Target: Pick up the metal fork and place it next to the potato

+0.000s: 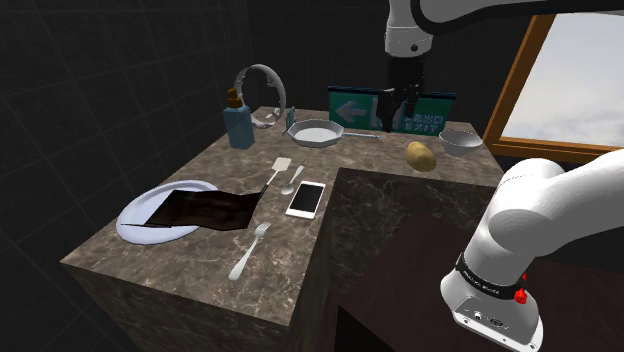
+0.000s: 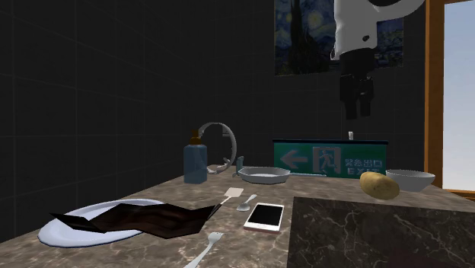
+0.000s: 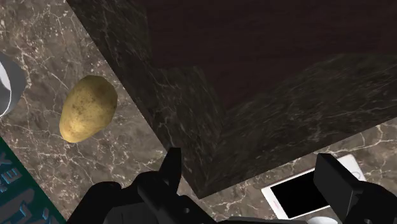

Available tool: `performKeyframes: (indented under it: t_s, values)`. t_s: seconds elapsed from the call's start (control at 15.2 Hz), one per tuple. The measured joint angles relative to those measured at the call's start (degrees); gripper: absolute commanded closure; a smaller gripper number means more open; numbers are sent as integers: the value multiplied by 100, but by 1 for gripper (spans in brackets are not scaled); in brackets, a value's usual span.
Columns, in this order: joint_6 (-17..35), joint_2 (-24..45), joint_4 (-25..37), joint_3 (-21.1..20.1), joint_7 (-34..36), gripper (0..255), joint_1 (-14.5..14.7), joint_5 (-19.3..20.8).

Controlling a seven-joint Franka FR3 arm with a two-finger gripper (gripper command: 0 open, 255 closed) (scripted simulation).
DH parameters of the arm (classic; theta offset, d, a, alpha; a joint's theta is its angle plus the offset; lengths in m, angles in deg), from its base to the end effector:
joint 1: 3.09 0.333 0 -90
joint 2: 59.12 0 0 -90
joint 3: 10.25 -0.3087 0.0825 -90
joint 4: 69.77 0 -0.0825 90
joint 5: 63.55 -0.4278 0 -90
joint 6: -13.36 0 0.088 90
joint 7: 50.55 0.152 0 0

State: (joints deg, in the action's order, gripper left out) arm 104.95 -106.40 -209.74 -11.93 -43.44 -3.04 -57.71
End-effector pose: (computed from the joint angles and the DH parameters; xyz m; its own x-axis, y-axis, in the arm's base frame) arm 0.3457 -0.0042 0.5127 0.9950 -0.0998 -0.0042 -0.0985 -0.9873 0.1245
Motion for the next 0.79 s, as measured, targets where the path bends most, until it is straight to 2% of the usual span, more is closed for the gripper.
performKeyframes:
  t_s: [0.2,0.46,0.79]
  values:
    - [72,2,-108,-142,275,0,7,-147]
    - [346,83,-394,-604,1161,0,46,-627]
    - [858,533,-511,-1262,2358,0,93,-1272]
